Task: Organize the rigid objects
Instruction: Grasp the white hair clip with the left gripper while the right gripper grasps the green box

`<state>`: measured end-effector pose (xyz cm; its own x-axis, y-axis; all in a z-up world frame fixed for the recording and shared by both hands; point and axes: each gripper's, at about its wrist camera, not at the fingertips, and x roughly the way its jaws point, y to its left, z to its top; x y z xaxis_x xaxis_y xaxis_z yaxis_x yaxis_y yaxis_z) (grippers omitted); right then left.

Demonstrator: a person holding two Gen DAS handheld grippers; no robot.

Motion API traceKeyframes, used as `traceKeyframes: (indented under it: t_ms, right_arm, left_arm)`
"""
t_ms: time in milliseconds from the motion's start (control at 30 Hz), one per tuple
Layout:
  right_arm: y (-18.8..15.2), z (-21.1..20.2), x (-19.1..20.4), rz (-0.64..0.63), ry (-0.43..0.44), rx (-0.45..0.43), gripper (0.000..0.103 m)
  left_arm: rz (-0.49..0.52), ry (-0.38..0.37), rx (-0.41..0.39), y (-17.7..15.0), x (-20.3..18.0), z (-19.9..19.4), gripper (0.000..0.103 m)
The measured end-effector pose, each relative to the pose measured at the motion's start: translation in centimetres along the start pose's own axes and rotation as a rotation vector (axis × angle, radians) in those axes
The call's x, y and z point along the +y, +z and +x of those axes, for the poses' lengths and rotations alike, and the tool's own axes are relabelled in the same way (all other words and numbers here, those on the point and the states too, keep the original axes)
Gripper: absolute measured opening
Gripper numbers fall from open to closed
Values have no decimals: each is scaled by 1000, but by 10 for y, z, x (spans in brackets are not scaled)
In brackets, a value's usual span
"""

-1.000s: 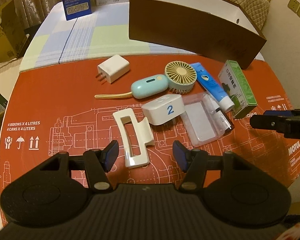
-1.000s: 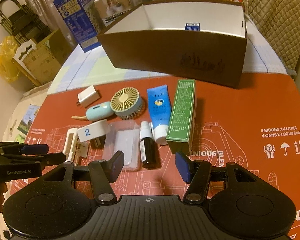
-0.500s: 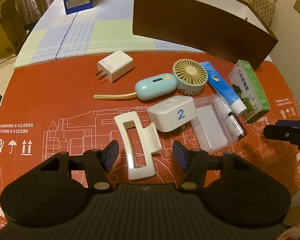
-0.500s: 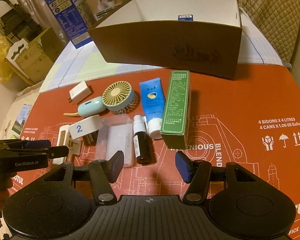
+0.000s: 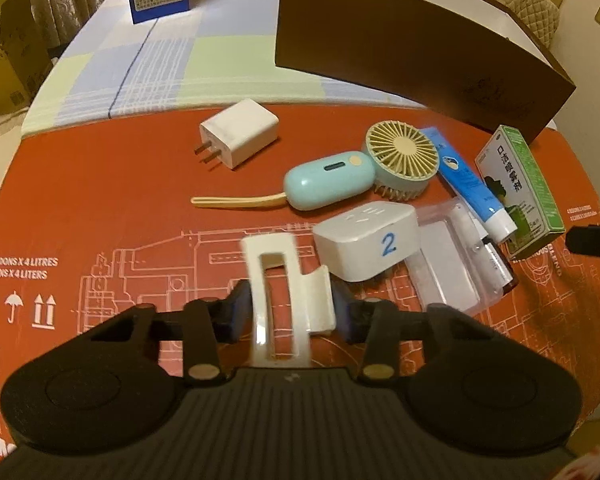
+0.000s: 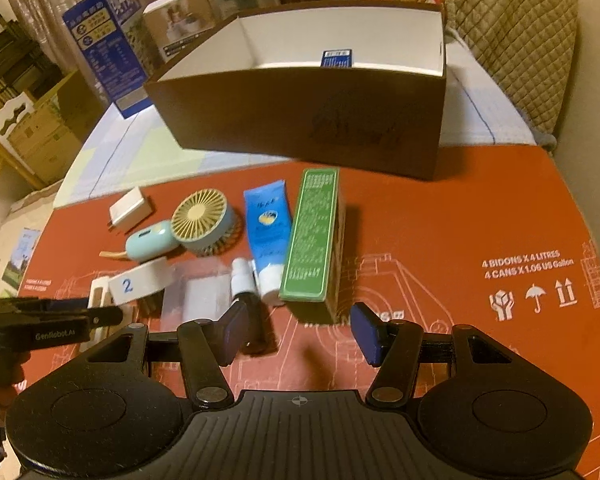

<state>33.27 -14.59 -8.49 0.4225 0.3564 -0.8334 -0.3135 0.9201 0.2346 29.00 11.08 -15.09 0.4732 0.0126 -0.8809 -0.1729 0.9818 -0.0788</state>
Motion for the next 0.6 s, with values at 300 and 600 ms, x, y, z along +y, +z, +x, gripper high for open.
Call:
traceKeyframes:
  t_ms: [300, 600]
  right_arm:
    - [10, 25, 6, -39, -27, 6, 54]
    - [15, 37, 5, -53, -65, 4, 54]
  left_arm:
    - [10, 28, -10, -1, 17, -3, 36]
    - [9, 47, -9, -2, 28, -7, 36]
